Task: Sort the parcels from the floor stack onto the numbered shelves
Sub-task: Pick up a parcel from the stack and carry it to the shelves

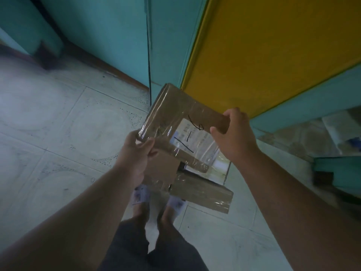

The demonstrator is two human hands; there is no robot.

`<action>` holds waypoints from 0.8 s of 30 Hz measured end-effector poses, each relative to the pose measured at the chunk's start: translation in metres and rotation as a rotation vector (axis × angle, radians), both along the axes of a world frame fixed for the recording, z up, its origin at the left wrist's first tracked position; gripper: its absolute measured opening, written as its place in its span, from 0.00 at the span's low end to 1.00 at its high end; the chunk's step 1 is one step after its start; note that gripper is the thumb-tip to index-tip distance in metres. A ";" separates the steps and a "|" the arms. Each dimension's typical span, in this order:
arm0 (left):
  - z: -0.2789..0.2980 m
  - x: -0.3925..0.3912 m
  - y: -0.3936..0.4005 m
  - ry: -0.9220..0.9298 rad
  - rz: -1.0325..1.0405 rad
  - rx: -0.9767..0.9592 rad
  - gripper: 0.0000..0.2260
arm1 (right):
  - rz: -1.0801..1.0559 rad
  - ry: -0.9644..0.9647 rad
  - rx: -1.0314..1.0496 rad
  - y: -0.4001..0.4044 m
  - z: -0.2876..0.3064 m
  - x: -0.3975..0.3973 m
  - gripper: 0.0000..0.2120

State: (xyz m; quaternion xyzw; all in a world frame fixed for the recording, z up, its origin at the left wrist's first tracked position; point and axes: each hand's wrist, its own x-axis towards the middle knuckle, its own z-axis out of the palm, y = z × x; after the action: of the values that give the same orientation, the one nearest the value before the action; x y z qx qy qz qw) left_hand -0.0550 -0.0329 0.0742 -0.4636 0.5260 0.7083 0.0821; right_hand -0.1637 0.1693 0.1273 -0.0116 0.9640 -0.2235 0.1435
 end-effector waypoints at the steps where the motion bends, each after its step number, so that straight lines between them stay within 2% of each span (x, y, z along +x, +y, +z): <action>1: 0.025 0.005 0.000 0.029 0.010 0.025 0.11 | -0.026 -0.006 -0.021 0.005 0.020 0.014 0.22; 4: 0.091 0.016 0.002 0.090 -0.084 0.024 0.14 | -0.112 0.036 -0.060 0.019 0.077 0.053 0.24; 8: 0.145 0.019 0.010 0.193 -0.266 0.033 0.11 | -0.273 0.066 -0.044 0.040 0.140 0.096 0.28; 12: 0.180 0.013 0.044 0.333 -0.527 -0.118 0.11 | -0.478 0.133 -0.010 0.072 0.186 0.140 0.22; 14: 0.200 0.016 0.066 0.411 -0.637 -0.177 0.12 | -0.601 0.172 -0.029 0.090 0.208 0.173 0.22; 16: 0.227 0.022 0.091 0.508 -0.704 -0.153 0.16 | -0.698 0.226 -0.070 0.111 0.230 0.206 0.22; 20: 0.288 0.035 0.154 0.714 -0.870 -0.167 0.24 | -0.880 0.359 -0.183 0.161 0.270 0.260 0.14; 24: 0.336 0.051 0.239 0.885 -0.995 -0.234 0.25 | -1.044 0.526 -0.323 0.224 0.289 0.314 0.13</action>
State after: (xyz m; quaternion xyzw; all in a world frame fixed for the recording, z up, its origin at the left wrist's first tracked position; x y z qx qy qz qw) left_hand -0.0040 0.2066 0.4099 0.1620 0.7342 0.6474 0.1246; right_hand 0.1506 0.3932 0.4161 0.3863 0.7995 -0.3974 -0.2317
